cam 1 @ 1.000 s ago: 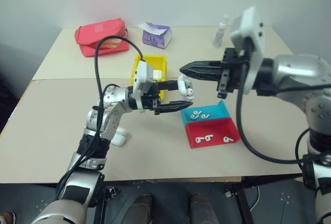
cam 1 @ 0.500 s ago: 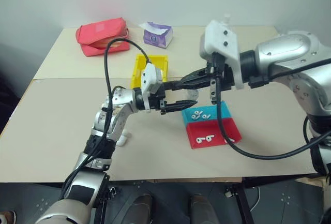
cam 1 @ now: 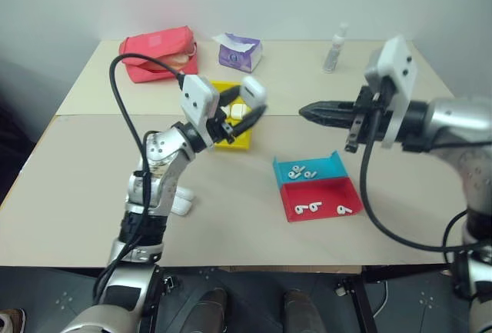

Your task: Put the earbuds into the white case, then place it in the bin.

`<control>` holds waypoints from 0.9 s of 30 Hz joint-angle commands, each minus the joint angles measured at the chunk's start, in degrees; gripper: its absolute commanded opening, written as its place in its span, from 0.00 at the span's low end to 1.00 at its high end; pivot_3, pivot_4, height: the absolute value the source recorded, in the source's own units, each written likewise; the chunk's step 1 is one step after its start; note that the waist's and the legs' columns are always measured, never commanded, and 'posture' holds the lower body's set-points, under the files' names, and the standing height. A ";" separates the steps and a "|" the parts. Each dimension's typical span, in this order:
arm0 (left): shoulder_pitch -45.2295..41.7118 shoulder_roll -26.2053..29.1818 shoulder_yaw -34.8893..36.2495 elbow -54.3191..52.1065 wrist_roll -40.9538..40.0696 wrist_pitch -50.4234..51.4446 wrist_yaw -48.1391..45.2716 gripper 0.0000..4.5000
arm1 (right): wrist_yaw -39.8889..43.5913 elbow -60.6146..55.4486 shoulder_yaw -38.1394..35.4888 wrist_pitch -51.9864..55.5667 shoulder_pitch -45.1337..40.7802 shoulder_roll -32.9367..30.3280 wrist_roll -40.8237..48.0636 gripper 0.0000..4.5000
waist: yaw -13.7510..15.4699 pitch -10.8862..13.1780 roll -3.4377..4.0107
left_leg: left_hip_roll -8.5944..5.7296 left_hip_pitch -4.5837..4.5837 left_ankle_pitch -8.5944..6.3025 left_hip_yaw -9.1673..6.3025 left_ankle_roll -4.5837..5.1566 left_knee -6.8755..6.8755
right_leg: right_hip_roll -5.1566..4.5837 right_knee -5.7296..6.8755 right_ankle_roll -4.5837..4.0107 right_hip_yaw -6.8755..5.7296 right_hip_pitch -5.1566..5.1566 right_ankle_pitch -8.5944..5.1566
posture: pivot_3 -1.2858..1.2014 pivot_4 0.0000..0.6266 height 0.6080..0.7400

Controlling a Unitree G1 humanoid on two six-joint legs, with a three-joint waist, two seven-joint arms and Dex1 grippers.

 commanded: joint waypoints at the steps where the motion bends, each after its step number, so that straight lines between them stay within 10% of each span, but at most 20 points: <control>1: -6.55 -2.14 0.70 8.05 8.27 -2.49 14.25 0.62 | -8.97 -5.18 -0.40 1.03 2.28 2.33 -2.92 0.01 | 0.08 0.00 0.00 | 0.01 -0.03 0.00 0.00 0.00 0.10 | 0.02 0.03 0.00 0.00 -0.02 0.00 | 0.52 0.24 1.00; 12: -16.27 -4.83 -3.84 29.51 17.79 0.00 23.06 0.62 | -15.94 -9.39 -0.88 6.76 3.89 6.12 -0.39 0.01 | -0.18 0.01 -0.01 | -0.11 -0.11 -0.04 -0.01 0.06 0.00 | -0.04 0.04 0.01 -0.04 -0.12 0.00 | 0.52 0.24 1.00; 14: -15.79 -4.53 -4.42 29.36 18.07 0.40 21.84 0.83 | -16.35 -9.62 -1.05 7.15 4.14 6.25 0.05 0.00 | -0.36 0.00 0.00 | -0.11 -0.13 -0.04 -0.01 0.07 0.03 | -0.04 0.04 0.01 -0.04 -0.13 0.00 | 0.52 0.24 1.00; 16: -14.95 -4.01 -4.62 28.54 18.22 0.58 21.05 0.98 | -16.64 -9.76 -1.06 7.21 4.42 6.44 0.29 0.00 | -0.42 0.00 0.00 | -0.09 -0.12 -0.04 -0.01 0.06 0.05 | -0.03 0.05 0.01 -0.04 -0.11 0.00 | 0.52 0.24 1.00; 27: 0.64 10.07 2.66 1.66 1.07 8.33 -4.12 0.99 | -18.16 -9.69 -4.19 5.52 9.96 8.70 2.51 0.00 | -1.50 -0.01 0.03 | 0.02 -0.12 -0.04 -0.03 0.04 -0.04 | 0.04 0.10 0.01 -0.01 -0.20 0.00 | 0.52 0.24 1.00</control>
